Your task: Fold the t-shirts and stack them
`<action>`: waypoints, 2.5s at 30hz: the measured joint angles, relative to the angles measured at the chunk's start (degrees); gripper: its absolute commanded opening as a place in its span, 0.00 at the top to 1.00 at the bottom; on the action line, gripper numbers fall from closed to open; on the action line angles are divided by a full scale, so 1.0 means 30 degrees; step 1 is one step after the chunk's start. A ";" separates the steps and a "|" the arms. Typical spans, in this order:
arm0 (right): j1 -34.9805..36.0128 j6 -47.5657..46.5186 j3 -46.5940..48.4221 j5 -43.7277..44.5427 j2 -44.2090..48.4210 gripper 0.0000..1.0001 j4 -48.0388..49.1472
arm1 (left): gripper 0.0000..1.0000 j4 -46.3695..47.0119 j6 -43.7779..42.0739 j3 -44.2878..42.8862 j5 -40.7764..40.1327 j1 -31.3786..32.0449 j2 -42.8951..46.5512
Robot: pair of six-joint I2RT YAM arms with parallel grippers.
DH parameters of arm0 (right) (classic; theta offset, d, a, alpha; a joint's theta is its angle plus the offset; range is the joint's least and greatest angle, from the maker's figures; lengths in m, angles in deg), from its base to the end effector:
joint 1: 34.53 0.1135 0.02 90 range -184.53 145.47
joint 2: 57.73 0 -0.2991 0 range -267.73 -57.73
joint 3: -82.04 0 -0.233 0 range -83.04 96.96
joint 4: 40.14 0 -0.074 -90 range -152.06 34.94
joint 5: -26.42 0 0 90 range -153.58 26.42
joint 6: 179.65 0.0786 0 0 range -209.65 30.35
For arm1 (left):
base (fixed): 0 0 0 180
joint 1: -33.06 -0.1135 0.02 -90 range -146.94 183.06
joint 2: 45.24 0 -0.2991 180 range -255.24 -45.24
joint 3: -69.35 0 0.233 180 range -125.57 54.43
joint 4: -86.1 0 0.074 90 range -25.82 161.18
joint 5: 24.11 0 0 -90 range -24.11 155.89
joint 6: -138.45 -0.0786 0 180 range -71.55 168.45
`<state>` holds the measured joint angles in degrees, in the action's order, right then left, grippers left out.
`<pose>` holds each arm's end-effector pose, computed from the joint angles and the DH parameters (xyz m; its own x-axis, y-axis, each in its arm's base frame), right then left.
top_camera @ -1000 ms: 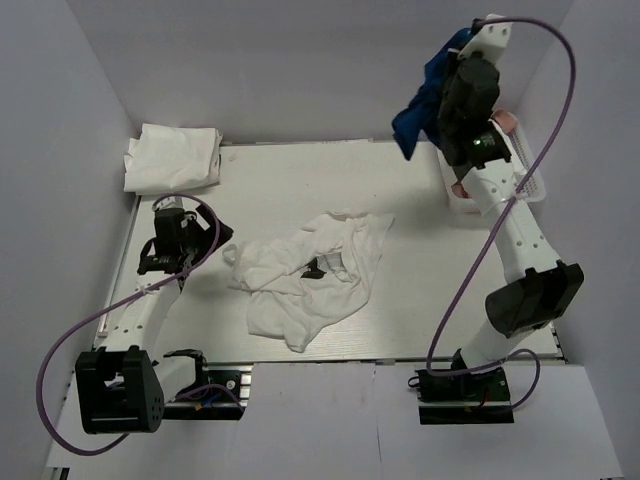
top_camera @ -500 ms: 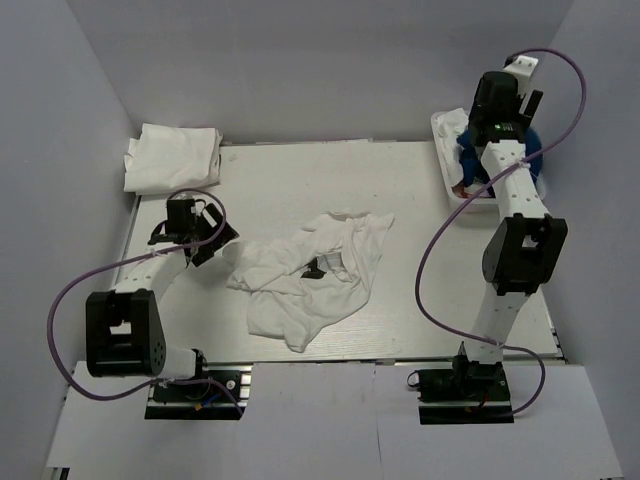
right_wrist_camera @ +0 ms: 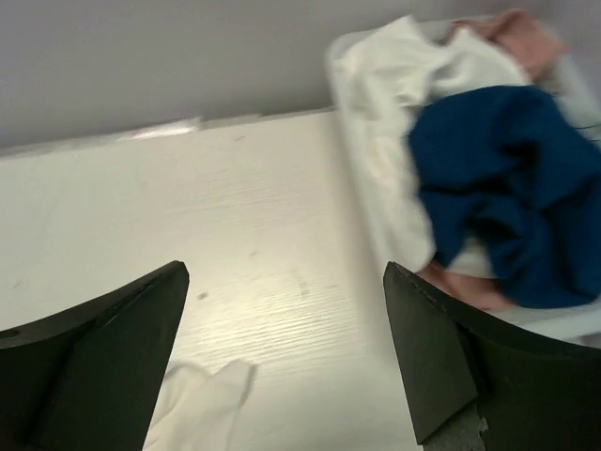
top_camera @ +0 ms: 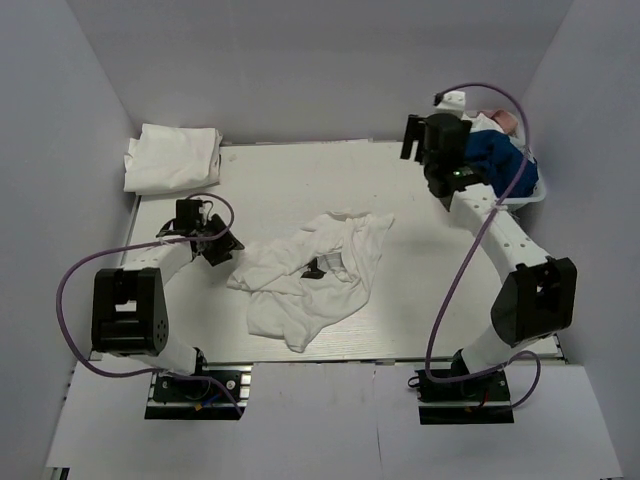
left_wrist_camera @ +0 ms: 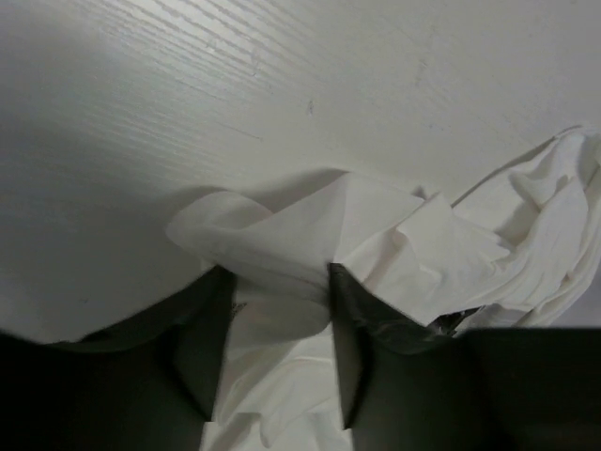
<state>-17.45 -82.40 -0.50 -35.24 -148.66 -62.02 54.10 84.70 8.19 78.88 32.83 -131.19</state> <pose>0.3880 0.0802 0.4012 -0.2284 0.0460 -0.9725 0.2096 0.9778 -0.0030 0.2930 -0.0165 0.1882 -0.7452 -0.5792 -0.3305 -0.3986 0.7842 -0.4755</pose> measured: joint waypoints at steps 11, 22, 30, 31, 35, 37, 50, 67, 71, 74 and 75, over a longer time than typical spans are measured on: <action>0.3249 0.1785 -0.1188 -0.2958 -0.4597 0.10 -0.0838 | 1.00 -0.0466 -0.0080 -0.1851 0.0954 0.0015 -0.3082; 0.4816 -0.6164 -0.2033 -0.6841 -0.7781 0.10 0.2368 | 1.00 0.1370 0.0291 0.0721 0.1821 0.0015 0.0721; 0.4765 -0.7555 -0.0204 -0.7497 -1.0010 0.52 0.2280 | 1.00 0.1698 0.0291 0.0721 0.1566 0.0015 0.1523; 0.4758 -0.7431 0.0095 -0.7257 -1.0222 0.66 0.2346 | 1.00 0.1683 0.0291 0.0729 0.1530 0.0015 0.1530; 0.4670 -0.6499 0.0372 -0.6040 -1.0513 1.00 0.2608 | 1.00 0.1559 0.0284 0.0721 0.1333 0.0015 0.1698; 0.4663 -0.6113 0.0321 -0.5428 -1.0484 1.00 0.3002 | 1.00 0.1457 0.0284 0.0714 0.1253 0.0015 0.1916; 0.4685 -0.6076 -0.3942 -0.1115 0.2645 1.00 0.6047 | 1.00 0.0692 0.0648 -0.3453 0.0073 0.0036 0.6747; 0.4685 -0.7359 -0.2980 -0.1508 1.5176 1.00 0.6426 | 1.00 -0.2215 0.0721 -1.0105 -0.8823 0.0015 1.3595; 0.4685 -0.7723 -0.2812 0.0583 1.4914 1.00 0.6368 | 1.00 -0.2798 0.0729 -1.0251 -0.9704 0.0015 1.3682; 0.4670 -0.8043 -0.2820 0.2492 1.3843 1.00 0.6382 | 1.00 -0.3009 0.0721 -1.0251 -0.9748 0.0015 1.3340; 0.4634 -0.8058 -0.2914 0.3206 1.3296 1.00 0.6543 | 1.00 -0.2980 0.0721 -1.0244 -0.9624 0.0015 1.2998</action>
<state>-3.55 -106.58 -9.24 -25.63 -108.77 -42.39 45.16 86.86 -22.54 50.01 32.88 -92.20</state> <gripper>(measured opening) 0.023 0.028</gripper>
